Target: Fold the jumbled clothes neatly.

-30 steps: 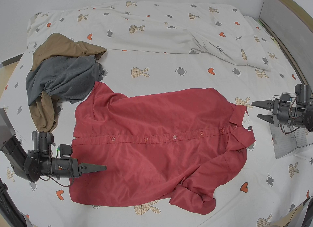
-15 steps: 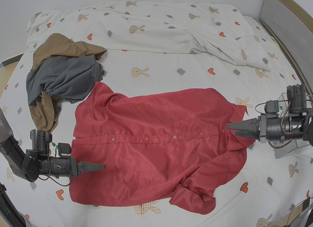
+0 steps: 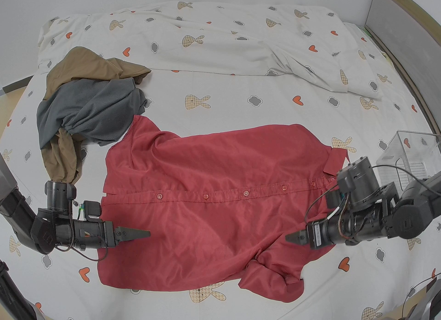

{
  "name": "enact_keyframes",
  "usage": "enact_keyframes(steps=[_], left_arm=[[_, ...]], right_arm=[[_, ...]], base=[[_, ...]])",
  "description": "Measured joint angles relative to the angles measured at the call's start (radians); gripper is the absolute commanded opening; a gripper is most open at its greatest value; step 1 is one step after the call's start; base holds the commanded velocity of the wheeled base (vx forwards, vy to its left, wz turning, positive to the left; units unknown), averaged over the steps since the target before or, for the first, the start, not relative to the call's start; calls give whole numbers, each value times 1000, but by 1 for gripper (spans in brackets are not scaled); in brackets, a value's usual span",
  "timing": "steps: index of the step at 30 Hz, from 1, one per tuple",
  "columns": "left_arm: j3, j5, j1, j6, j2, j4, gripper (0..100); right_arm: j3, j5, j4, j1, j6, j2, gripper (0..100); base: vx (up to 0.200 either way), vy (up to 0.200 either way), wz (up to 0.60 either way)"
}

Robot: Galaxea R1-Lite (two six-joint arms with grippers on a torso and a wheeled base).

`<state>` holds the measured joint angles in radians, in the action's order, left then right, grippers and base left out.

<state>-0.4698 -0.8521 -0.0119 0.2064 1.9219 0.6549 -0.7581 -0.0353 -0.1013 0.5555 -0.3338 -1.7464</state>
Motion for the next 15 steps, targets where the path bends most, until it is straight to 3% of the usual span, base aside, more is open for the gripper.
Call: enact_keyframes(steps=[7, 15], left_arm=[[-31, 116, 27, 0, -4, -52, 100], [-38, 141, 43, 1, -2, -54, 100]], right_arm=[[75, -35, 32, 118, 18, -27, 100], [265, -66, 33, 167, 15, 30, 100]], base=[[0, 0, 0], [0, 0, 0]])
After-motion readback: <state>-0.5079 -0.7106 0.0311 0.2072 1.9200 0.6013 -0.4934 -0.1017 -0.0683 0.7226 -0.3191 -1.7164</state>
